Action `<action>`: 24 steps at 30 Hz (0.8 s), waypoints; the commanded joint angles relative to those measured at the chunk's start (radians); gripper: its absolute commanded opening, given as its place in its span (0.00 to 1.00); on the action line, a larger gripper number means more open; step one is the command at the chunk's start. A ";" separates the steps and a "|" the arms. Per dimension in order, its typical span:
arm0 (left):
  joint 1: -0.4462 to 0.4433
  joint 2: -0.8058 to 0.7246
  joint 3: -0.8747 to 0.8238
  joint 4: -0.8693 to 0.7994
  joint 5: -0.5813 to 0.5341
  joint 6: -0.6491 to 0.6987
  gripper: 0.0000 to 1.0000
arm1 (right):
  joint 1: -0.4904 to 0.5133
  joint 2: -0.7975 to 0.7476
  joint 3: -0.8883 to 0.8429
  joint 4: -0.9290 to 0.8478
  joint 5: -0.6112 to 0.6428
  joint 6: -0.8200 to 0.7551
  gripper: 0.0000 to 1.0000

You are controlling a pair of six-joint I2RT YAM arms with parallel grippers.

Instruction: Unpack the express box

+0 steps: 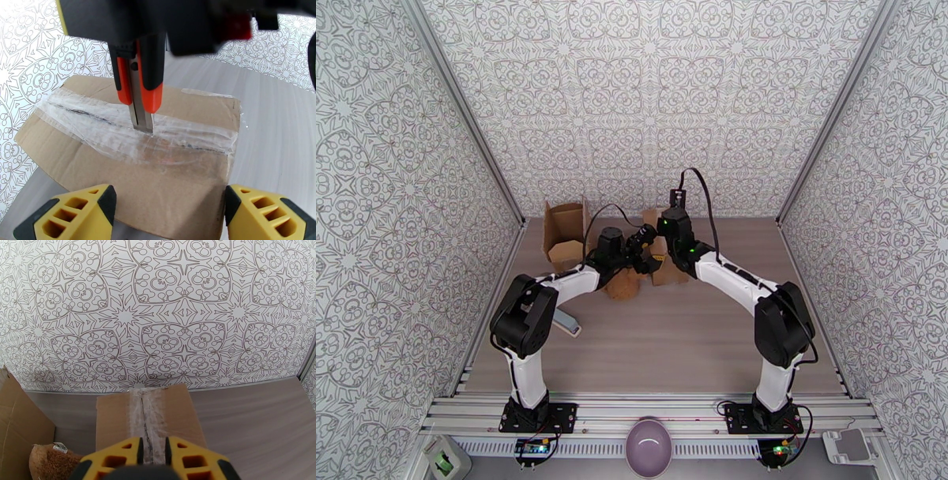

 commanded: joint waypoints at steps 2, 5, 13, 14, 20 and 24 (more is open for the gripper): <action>0.035 0.027 -0.031 0.018 -0.133 -0.032 0.78 | 0.037 -0.038 0.060 -0.145 -0.004 0.000 0.00; 0.036 0.025 -0.036 0.015 -0.127 -0.025 0.78 | 0.036 -0.038 0.064 -0.165 -0.005 0.012 0.00; 0.034 0.028 -0.033 0.008 -0.105 -0.015 0.78 | 0.036 -0.059 0.060 -0.181 0.011 0.011 0.00; 0.034 0.029 -0.032 0.005 -0.106 -0.014 0.78 | 0.037 -0.058 0.063 -0.188 0.008 0.017 0.00; 0.018 0.028 -0.022 -0.019 -0.138 0.011 0.78 | 0.037 -0.041 0.116 -0.265 0.012 0.065 0.00; 0.012 0.027 -0.028 -0.009 -0.138 0.009 0.78 | 0.037 -0.024 0.178 -0.328 0.031 0.067 0.00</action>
